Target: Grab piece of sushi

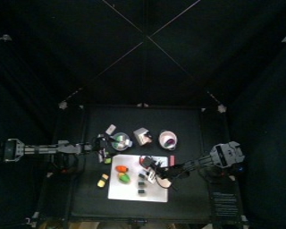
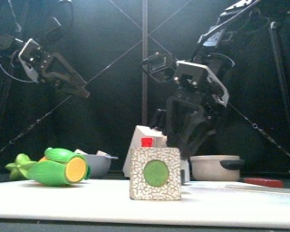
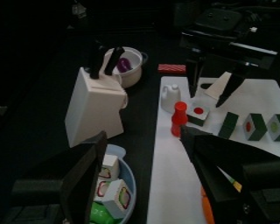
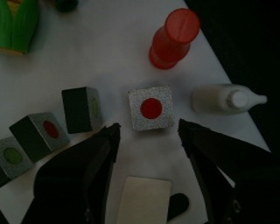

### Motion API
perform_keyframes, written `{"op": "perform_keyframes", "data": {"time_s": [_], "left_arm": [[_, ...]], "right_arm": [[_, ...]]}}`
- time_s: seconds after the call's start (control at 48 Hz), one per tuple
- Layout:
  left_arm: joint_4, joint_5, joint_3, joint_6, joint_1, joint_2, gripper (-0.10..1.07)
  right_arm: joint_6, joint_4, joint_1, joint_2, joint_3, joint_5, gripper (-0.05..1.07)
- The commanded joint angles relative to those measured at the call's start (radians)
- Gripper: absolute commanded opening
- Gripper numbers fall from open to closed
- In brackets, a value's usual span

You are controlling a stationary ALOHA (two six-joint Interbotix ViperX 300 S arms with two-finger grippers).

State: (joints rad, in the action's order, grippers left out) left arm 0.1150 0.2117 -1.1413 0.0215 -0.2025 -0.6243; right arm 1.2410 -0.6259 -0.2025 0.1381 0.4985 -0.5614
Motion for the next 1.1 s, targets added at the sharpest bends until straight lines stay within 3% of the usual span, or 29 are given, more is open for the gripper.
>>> {"op": "perform_keyframes", "data": {"time_s": [0.0,0.208,0.771,0.917,1.083], "left_arm": [[-0.005,0.009,0.009,-0.002,0.000,-0.002,0.98],[-0.005,0.009,0.008,-0.002,0.002,-0.003,0.98],[-0.005,0.009,-0.003,0.000,0.000,-0.005,0.98],[-0.005,0.008,-0.005,0.000,0.002,-0.005,0.98],[-0.005,0.003,-0.006,-0.002,0.002,-0.003,0.98]], "right_arm": [[-0.002,-0.003,0.002,-0.003,-0.034,-0.014,0.92],[-0.002,-0.003,0.005,0.021,-0.037,-0.031,0.98],[0.000,-0.046,0.026,0.078,-0.057,-0.023,0.96],[-0.002,-0.048,0.031,0.078,-0.057,-0.020,0.94],[-0.002,-0.046,0.029,0.078,-0.055,-0.018,0.83]]}}
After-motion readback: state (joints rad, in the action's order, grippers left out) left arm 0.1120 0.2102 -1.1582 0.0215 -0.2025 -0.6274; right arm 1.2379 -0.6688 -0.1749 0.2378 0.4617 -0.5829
